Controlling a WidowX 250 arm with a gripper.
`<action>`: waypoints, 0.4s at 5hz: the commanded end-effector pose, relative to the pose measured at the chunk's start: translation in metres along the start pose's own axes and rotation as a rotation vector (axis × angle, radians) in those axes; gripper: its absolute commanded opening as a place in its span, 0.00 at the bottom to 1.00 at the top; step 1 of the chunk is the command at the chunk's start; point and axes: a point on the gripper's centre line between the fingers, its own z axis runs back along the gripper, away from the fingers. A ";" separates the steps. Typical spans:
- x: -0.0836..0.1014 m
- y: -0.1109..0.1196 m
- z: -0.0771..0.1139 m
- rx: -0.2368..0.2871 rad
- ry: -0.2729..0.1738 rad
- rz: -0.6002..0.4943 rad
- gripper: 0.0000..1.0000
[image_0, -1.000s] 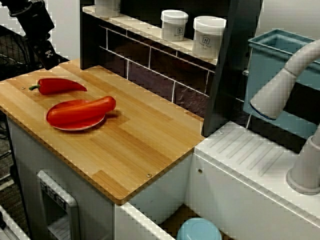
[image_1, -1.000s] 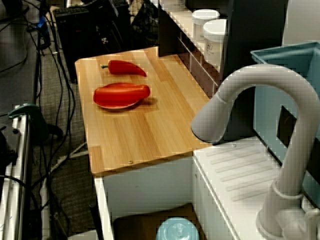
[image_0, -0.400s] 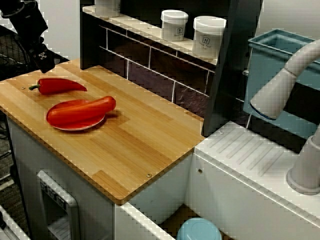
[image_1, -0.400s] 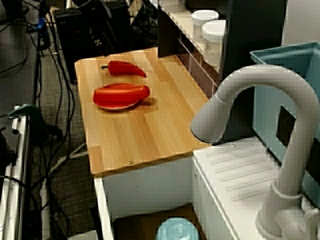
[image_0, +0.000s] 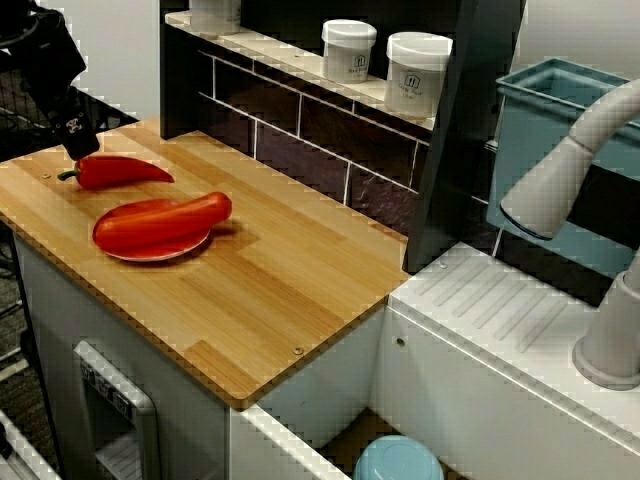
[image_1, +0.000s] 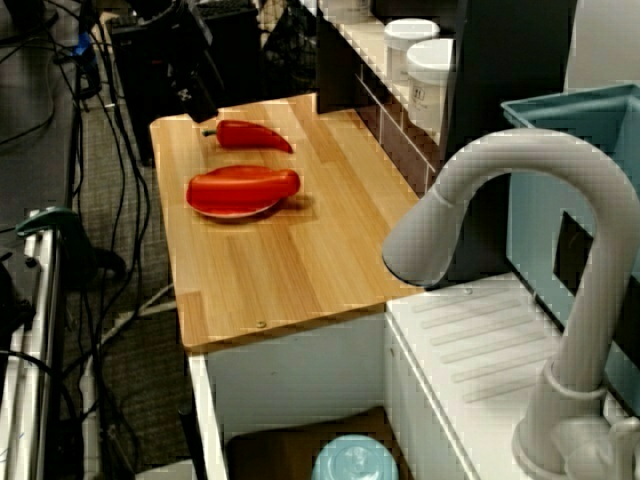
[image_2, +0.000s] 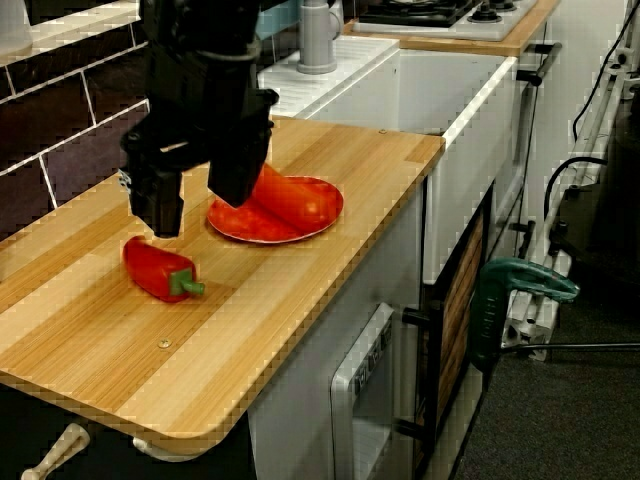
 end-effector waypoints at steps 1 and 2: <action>-0.002 0.007 0.009 0.052 -0.014 -0.036 1.00; 0.002 0.011 -0.001 0.060 0.000 -0.030 1.00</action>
